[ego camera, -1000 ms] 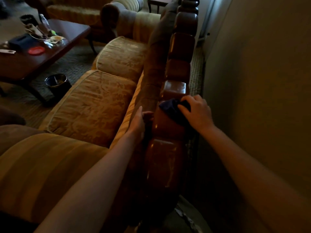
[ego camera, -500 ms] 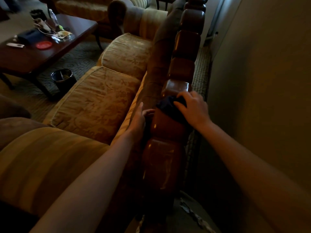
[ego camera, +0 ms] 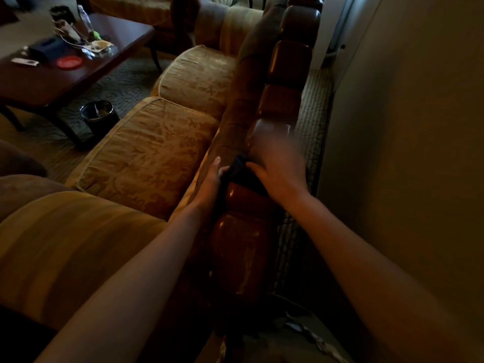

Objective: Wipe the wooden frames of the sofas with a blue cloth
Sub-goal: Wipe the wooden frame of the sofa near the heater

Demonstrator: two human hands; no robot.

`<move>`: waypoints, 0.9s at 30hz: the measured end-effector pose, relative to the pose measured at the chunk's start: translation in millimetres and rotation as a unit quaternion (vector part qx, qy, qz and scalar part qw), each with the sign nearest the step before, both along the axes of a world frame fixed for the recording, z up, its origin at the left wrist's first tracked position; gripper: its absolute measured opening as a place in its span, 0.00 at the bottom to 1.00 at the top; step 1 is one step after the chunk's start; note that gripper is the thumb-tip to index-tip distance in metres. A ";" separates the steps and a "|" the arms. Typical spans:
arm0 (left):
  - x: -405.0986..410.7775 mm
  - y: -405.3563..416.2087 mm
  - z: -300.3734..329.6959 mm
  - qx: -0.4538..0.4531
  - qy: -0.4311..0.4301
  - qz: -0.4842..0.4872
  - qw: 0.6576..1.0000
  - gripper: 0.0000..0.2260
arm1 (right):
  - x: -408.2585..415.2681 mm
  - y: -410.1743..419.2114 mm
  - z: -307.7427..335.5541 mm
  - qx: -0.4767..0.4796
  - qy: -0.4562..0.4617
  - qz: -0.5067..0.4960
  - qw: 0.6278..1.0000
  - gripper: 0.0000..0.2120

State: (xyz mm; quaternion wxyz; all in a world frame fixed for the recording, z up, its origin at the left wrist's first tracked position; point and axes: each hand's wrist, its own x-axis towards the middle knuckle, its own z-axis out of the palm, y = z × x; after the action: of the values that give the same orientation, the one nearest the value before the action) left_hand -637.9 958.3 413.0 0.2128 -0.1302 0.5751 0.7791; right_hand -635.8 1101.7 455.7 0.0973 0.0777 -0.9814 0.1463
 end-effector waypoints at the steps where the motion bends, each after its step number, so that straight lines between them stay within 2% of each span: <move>1: 0.2 0.2 -0.8 -0.010 -0.001 0.001 1.000 0.24 | 6.0 6.3 -0.7 -0.022 -0.002 0.005 1.000 0.16; 4: 0.8 1.1 -2.9 -0.023 0.010 -0.015 1.000 0.20 | 48.7 14.6 -4.0 -0.088 -0.018 0.015 0.996 0.19; 7: 3.9 6.4 1.5 -0.039 0.028 -0.029 0.998 0.20 | 82.7 -1.5 -14.0 -0.037 0.031 0.015 0.999 0.19; 10: 3.5 3.6 -1.7 -0.041 0.039 -0.009 0.998 0.21 | 58.8 -17.5 -5.7 0.004 0.072 0.061 0.996 0.14; 12: 6.9 1.1 -2.1 -0.031 0.050 0.008 0.998 0.22 | 21.9 -19.6 -0.7 0.025 0.047 0.071 0.996 0.13; 14: 8.4 0.9 1.4 -0.027 0.039 0.032 0.998 0.24 | -13.2 -14.0 1.7 0.018 0.012 0.028 0.999 0.14; 15: 9.2 1.9 5.5 -0.055 0.024 0.035 0.998 0.25 | -25.8 -8.7 0.7 -0.008 -0.007 -0.012 1.000 0.14; 17: 9.3 6.2 14.2 -0.091 -0.003 0.022 0.996 0.25 | -37.2 4.4 -8.6 -0.118 -0.022 -0.107 0.987 0.14; 19: 5.9 7.3 15.2 -0.095 -0.020 0.006 0.995 0.25 | -25.3 16.0 -21.3 -0.286 -0.002 -0.185 0.940 0.13; 21: 6.0 9.3 14.1 -0.097 -0.010 0.000 0.995 0.22 | 10.6 18.2 -32.1 -0.419 0.001 -0.209 0.883 0.13; 22: 5.5 9.8 11.5 -0.092 -0.005 -0.004 0.996 0.21 | 35.4 15.1 -34.7 -0.455 0.000 -0.205 0.867 0.13; 25: 3.9 11.8 6.1 -0.095 0.005 -0.006 0.995 0.18 | 99.1 -4.7 -37.1 -0.453 0.027 -0.160 0.877 0.13; 27: 3.2 13.0 5.1 -0.098 0.001 0.001 0.995 0.17 | 99.2 -11.1 -36.8 -0.458 0.041 -0.161 0.873 0.14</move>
State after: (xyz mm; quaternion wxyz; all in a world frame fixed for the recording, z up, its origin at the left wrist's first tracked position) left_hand -634.7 971.3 418.0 0.1974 -0.1499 0.6486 0.7196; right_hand -536.5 1090.6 418.9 0.1841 -0.1283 -0.7984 0.5588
